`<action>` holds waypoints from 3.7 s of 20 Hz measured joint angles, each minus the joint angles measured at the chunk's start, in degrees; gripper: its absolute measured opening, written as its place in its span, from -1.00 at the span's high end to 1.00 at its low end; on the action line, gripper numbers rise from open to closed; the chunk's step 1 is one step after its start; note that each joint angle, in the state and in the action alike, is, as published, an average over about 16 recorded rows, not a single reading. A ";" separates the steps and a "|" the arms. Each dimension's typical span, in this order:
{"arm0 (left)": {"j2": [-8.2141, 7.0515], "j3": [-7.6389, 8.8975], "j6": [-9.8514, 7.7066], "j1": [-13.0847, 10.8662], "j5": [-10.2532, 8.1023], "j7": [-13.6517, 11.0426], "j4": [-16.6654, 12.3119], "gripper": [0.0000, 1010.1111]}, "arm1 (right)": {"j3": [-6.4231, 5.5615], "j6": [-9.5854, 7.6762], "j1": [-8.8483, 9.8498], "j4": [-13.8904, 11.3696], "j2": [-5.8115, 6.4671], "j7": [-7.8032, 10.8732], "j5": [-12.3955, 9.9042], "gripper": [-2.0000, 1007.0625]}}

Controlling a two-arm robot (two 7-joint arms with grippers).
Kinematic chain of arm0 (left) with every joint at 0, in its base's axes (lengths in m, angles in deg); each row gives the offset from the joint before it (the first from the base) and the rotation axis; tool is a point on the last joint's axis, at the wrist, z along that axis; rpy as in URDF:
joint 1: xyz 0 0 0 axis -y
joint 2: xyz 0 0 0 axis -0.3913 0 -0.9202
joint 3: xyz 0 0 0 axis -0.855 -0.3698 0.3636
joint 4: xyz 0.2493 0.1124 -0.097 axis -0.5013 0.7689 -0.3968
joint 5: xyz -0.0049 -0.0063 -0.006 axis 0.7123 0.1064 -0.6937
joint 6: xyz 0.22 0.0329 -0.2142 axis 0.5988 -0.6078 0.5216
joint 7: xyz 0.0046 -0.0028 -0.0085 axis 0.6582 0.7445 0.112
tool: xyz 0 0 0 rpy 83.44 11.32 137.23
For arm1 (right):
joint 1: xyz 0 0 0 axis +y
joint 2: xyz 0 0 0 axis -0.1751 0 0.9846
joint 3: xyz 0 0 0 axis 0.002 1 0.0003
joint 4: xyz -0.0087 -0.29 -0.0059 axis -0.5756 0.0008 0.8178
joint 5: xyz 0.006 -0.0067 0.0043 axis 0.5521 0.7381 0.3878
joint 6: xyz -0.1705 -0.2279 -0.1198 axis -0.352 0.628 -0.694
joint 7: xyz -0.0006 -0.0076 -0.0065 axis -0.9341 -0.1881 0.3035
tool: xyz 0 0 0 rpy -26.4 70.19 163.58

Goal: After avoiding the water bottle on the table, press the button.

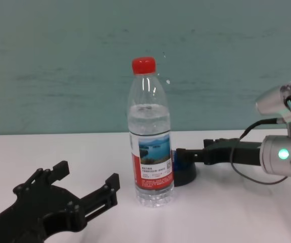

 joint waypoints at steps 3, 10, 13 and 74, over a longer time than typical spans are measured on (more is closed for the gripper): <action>0.00 0.00 0.00 0.00 0.00 0.00 0.00 -0.98 | -0.18 0.09 0.03 0.29 -0.22 0.04 0.33 -0.99; 0.00 0.00 0.00 0.00 0.00 0.00 0.00 -0.98 | -0.86 -0.65 1.59 -3.84 0.48 -0.27 0.52 -0.99; 0.00 0.00 0.00 0.00 0.00 0.00 0.00 -0.98 | -1.17 -1.23 2.73 -7.27 1.31 -0.62 0.25 -0.99; 0.00 0.00 0.00 0.00 0.00 0.00 0.00 -0.98 | -15.30 2.98 42.44 -59.25 14.74 -10.38 -11.21 -0.99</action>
